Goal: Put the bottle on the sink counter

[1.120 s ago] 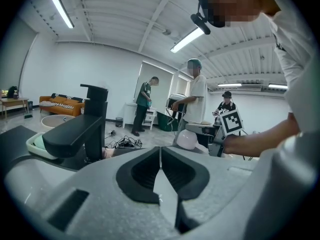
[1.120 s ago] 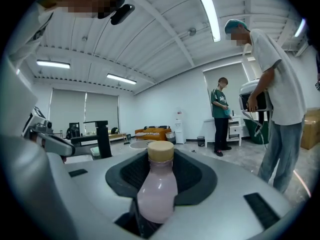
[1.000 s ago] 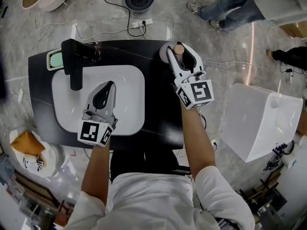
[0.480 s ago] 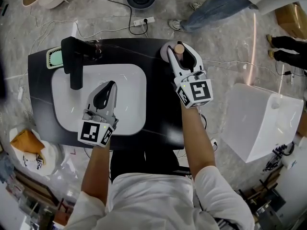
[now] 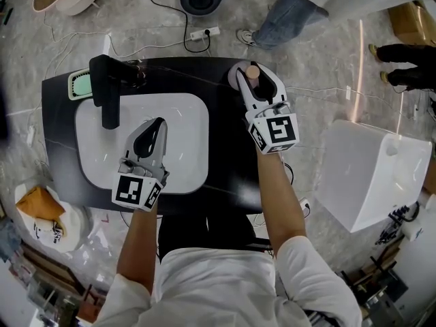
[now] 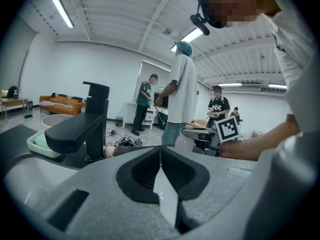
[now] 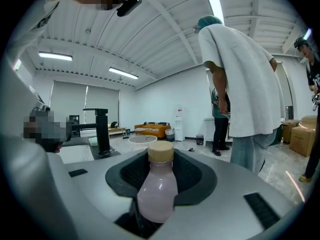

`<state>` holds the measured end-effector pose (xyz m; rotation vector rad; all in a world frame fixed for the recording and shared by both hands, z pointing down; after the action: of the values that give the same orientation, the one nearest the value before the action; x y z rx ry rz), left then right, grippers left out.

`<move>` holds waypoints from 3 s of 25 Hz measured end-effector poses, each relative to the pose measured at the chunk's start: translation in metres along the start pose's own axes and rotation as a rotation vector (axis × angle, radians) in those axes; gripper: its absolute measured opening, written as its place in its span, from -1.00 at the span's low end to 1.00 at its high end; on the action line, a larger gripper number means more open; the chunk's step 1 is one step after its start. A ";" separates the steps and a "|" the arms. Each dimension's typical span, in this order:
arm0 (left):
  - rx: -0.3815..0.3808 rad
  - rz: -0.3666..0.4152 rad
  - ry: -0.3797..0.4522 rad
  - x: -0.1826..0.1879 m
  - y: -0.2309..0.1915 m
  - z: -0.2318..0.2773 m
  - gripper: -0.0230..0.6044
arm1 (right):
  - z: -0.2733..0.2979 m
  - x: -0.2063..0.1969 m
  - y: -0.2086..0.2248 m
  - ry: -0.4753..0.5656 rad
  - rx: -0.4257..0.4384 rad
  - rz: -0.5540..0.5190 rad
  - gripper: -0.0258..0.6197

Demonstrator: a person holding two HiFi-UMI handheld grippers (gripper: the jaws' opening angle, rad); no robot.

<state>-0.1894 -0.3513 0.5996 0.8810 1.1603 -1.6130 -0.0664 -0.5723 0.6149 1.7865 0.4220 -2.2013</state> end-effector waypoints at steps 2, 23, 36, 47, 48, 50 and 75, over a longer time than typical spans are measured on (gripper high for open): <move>-0.001 0.002 0.000 0.000 0.001 -0.001 -0.85 | 0.000 0.000 0.000 0.000 0.000 -0.008 -0.47; -0.016 0.014 0.041 0.023 0.011 -0.019 -0.85 | -0.015 0.036 0.000 0.029 -0.031 -0.045 -0.47; -0.022 0.064 0.174 0.111 0.054 -0.072 -0.84 | -0.108 0.200 -0.018 0.215 -0.046 -0.102 -0.80; -0.091 0.139 0.260 0.163 0.129 -0.127 -0.85 | -0.219 0.269 -0.058 0.320 -0.001 -0.116 -0.86; -0.097 0.147 0.261 0.164 0.133 -0.132 -0.85 | -0.227 0.269 -0.061 0.323 0.000 -0.115 -0.86; -0.106 0.158 0.258 0.163 0.140 -0.140 -0.84 | -0.240 0.266 -0.067 0.325 0.002 -0.104 -0.87; -0.275 0.089 0.221 0.072 0.152 -0.347 -0.85 | -0.400 0.198 -0.298 0.201 0.042 0.000 -0.87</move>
<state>-0.0563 -0.0582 0.3881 0.9308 1.4367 -1.2700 0.1375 -0.1472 0.3589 2.0391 0.4201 -2.0523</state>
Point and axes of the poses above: the fingertips, and each gripper's own axes: z forward along the fingers, y to its right, x out of its top, the point moved 4 cm from there along -z, backward along the fingers, and after that the axes turned 5 degrees about -z, right-handed, at the moved point
